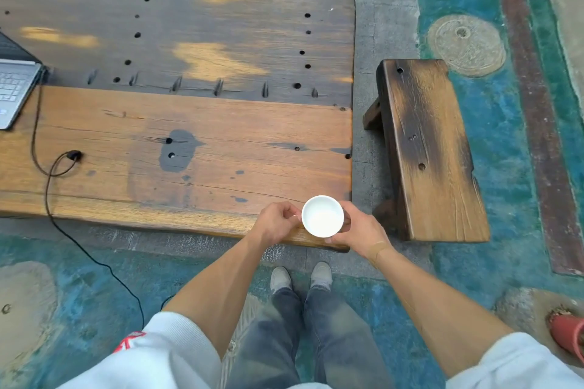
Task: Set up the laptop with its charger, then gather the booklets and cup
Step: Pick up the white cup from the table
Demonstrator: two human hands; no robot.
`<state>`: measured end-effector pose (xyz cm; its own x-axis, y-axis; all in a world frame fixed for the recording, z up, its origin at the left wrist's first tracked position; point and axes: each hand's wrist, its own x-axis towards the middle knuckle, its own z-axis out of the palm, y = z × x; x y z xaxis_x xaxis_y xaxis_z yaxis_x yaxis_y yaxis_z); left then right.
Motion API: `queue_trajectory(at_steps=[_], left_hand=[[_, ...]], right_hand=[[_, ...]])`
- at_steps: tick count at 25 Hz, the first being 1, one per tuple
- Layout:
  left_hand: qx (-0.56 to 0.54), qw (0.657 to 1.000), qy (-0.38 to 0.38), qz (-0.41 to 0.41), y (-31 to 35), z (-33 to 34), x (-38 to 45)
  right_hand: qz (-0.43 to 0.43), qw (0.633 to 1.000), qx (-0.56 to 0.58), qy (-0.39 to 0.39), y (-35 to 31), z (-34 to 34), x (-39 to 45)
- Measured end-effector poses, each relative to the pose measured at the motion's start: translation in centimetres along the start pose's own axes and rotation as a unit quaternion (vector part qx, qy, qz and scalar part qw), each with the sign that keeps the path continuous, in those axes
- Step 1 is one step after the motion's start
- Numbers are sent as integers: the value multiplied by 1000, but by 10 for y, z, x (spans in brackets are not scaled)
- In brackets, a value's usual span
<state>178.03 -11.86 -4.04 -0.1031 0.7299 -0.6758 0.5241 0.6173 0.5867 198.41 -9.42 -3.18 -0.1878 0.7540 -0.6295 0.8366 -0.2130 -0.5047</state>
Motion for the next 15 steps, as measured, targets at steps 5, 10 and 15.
queue_trajectory(at_steps=[5, 10, 15], left_hand=[[3, 1000, -11, 2, 2, 0, -4], [-28, 998, -47, 1, -1, -5, -9], [-29, 999, -44, 12, -4, -26, -15]], right_hand=[[7, 1000, 1, -6, -1, 0, -1], [6, 999, -30, -28, -10, -10, -8], [-11, 998, -64, -15, -25, -27, -17]])
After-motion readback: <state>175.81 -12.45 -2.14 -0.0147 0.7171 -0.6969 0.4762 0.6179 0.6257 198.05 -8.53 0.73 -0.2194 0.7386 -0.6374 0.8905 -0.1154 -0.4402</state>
